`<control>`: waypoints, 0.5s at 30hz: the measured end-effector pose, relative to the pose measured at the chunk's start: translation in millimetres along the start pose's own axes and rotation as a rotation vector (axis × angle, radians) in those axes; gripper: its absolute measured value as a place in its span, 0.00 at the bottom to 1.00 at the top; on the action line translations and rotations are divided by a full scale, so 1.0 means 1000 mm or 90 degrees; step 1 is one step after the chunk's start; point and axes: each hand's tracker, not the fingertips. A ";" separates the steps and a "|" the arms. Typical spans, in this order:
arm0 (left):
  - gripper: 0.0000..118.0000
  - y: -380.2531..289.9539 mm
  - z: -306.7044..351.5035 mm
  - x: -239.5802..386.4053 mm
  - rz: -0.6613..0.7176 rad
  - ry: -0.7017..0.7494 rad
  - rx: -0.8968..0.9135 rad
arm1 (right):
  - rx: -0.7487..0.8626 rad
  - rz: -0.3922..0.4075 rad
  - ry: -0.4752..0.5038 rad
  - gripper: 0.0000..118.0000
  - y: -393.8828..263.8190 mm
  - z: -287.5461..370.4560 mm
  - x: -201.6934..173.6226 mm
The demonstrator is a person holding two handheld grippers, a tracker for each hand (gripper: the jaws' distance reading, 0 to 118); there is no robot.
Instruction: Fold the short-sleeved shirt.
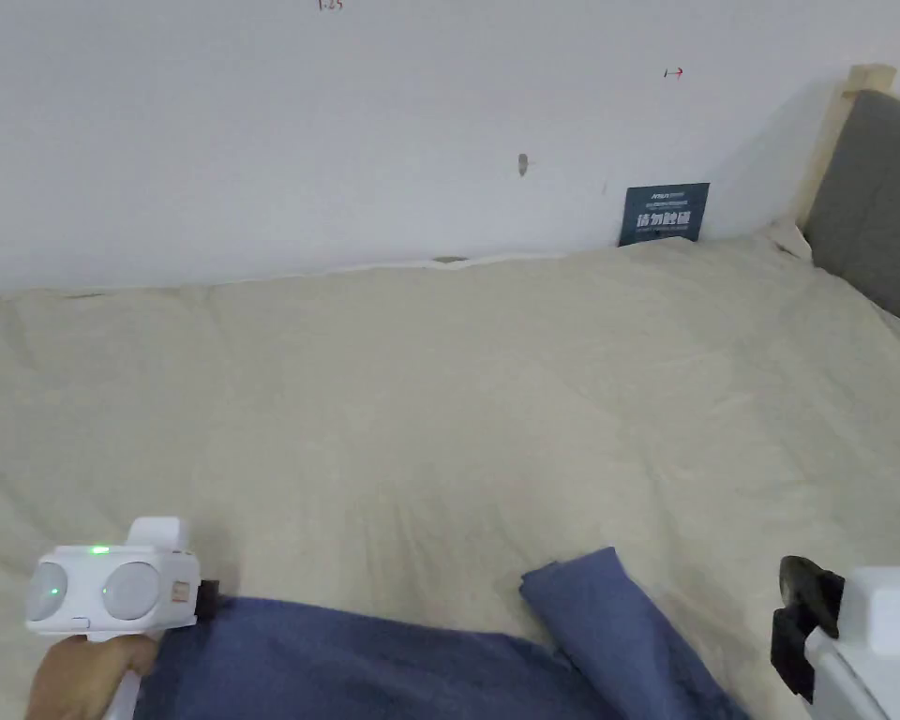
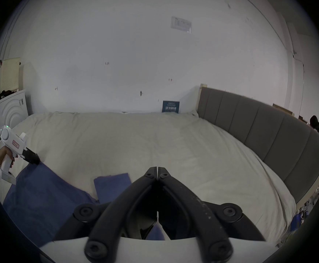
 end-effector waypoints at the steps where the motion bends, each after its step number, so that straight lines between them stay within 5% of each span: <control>1: 0.03 -0.001 0.003 0.000 0.007 0.016 0.000 | -0.015 -0.007 0.006 0.01 -0.002 -0.003 0.002; 4: 0.02 -0.002 0.022 -0.003 0.043 0.010 0.042 | -0.089 -0.019 0.026 0.10 -0.007 -0.020 0.008; 6: 0.02 -0.003 0.039 -0.007 0.058 -0.008 0.064 | -0.134 -0.025 0.028 0.43 -0.014 -0.035 0.011; 7: 0.02 -0.003 0.048 -0.007 0.061 -0.020 0.075 | -0.156 -0.032 0.024 0.69 -0.018 -0.044 0.012; 9: 0.02 -0.005 0.074 -0.003 0.057 -0.032 0.096 | -0.188 -0.019 0.015 0.96 -0.029 -0.062 0.011; 13: 0.02 -0.006 0.108 0.002 0.051 -0.049 0.124 | -0.290 -0.014 0.016 0.95 -0.052 -0.100 0.011; 15: 0.02 -0.007 0.120 0.005 0.047 -0.053 0.135 | -0.331 -0.033 0.015 0.85 -0.067 -0.117 0.011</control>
